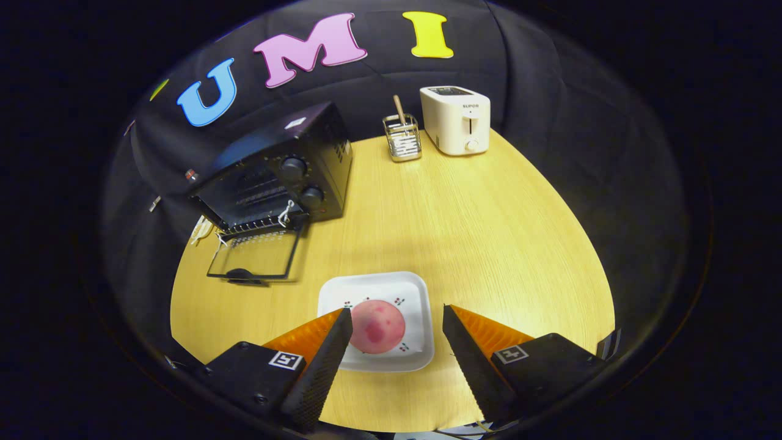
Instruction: Open the toaster oven, put the food inside, and close the toaster oven door.
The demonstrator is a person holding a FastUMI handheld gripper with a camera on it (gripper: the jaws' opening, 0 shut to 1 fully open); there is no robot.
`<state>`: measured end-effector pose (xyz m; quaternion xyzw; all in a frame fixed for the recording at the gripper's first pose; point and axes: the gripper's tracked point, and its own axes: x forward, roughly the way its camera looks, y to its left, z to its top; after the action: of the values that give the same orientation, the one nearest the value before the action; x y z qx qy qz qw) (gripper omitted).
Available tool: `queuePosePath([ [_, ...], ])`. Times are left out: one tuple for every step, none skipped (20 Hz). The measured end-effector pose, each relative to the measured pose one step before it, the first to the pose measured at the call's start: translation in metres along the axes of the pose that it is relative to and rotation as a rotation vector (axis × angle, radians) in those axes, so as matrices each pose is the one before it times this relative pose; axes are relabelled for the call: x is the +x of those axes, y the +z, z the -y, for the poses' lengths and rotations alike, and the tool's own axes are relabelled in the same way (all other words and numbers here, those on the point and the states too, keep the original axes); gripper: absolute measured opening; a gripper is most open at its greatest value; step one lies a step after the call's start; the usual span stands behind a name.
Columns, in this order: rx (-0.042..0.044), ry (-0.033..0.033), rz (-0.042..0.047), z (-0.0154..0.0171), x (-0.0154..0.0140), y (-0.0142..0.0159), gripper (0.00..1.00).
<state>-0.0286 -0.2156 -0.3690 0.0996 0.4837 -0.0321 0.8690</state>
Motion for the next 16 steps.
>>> queuePosePath([
  [0.00108,0.00523,-0.02191,0.00697,0.00685,-0.00357,0.97],
  [0.00004,0.00838,-0.02287,0.00564,0.00705,-0.00287,0.97],
  [0.00066,0.00569,-0.01954,0.00385,0.00544,-0.00140,0.97],
  [0.00006,0.00407,-0.01436,0.00445,0.00738,-0.00188,0.96],
  [-0.00335,0.00509,-0.00890,0.00436,0.00746,-0.00003,0.96],
  [-0.00094,0.00346,-0.01049,0.00273,0.00500,-0.00023,0.96],
  [-0.00005,0.00134,-0.01472,0.00266,0.00639,-0.00207,0.95],
  [-0.00111,-0.00460,-0.01419,0.00331,0.00522,-0.00216,0.96],
  [-0.00626,-0.01167,-0.01547,0.00495,0.00550,-0.00193,0.95],
  [-0.00968,-0.01407,-0.01580,0.00456,0.00535,-0.00310,0.96],
  [-0.00729,-0.01495,-0.01843,0.00339,0.00428,-0.00391,0.96],
  [-0.00864,-0.00309,-0.01539,0.00062,0.00324,-0.00133,0.95],
  [-0.01072,-0.00965,-0.01238,0.00085,0.00525,-0.00333,0.90],
  [-0.01284,-0.01175,-0.01285,0.00088,0.00274,-0.00136,0.85],
  [-0.01364,-0.00448,0.00980,0.00006,0.00220,0.00453,0.85],
  [-0.01245,-0.01830,-0.01035,0.00196,-0.00109,-0.00018,0.84],
])
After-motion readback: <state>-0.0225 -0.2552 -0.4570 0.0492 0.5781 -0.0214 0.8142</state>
